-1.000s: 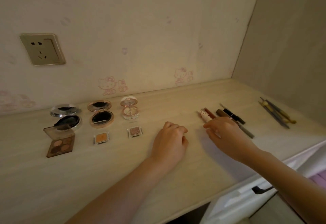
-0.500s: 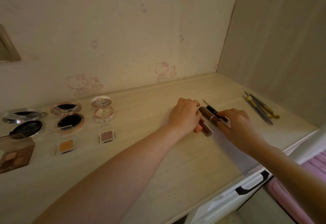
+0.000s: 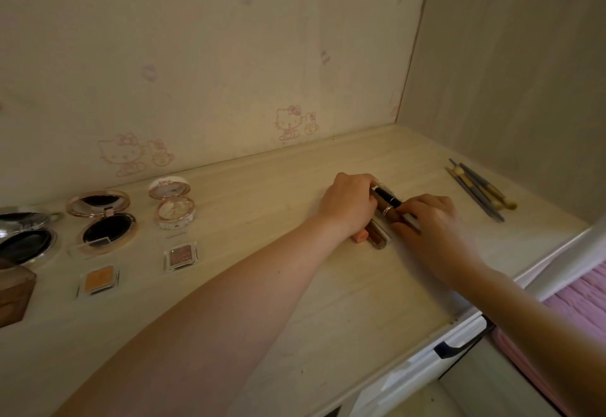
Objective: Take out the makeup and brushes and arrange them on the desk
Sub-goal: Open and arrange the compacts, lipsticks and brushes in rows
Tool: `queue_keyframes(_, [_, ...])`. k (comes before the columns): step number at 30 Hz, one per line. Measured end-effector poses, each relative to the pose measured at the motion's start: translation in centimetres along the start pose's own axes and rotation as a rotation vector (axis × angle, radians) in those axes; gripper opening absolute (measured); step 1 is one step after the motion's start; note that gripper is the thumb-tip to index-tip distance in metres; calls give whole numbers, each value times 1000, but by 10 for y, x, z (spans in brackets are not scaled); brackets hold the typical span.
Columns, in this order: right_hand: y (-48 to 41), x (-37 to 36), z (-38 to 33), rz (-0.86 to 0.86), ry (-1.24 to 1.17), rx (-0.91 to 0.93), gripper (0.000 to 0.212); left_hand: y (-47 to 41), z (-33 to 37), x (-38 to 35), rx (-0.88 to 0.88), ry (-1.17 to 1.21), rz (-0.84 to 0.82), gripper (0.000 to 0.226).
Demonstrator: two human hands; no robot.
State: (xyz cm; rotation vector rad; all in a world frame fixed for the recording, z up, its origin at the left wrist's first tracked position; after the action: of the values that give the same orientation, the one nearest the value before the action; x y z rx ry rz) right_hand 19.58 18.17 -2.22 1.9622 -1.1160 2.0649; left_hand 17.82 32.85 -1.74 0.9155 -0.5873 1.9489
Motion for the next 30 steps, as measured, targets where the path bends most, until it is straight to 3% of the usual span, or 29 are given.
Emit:
queue_keyframes(6, [-3, 16, -7, 150, -182, -37, 21, 9, 7, 22, -81, 146, 61, 36])
queue_keyframes(13, [-10, 35, -34, 212, -455, -55, 20, 34, -4, 72, -120, 275, 135, 28])
queue_keyframes(18, [-11, 35, -61, 173, -574, -82, 21, 62, -28, 103, -60, 277, 169, 20])
queue_keyframes(24, [-17, 30, -107, 115, -616, 13, 21, 102, -70, 135, 9, 293, 181, 17])
queue_keyframes(30, [-21, 23, -161, 86, -637, 147, 29, 141, -119, 155, 111, 407, 75, 11])
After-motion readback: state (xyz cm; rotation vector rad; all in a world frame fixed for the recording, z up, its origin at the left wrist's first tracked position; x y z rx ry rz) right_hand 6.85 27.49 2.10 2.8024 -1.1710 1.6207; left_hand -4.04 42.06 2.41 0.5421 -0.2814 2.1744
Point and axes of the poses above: each hand's wrist, its own y-axis away from the middle knuckle, its own x-axis out of the back of the hand, z = x × y, the point moved 6 cm from there along -y, towards the middle knuckle, and after that the axes turned 15 degrees about x, right-handed, at the moved point
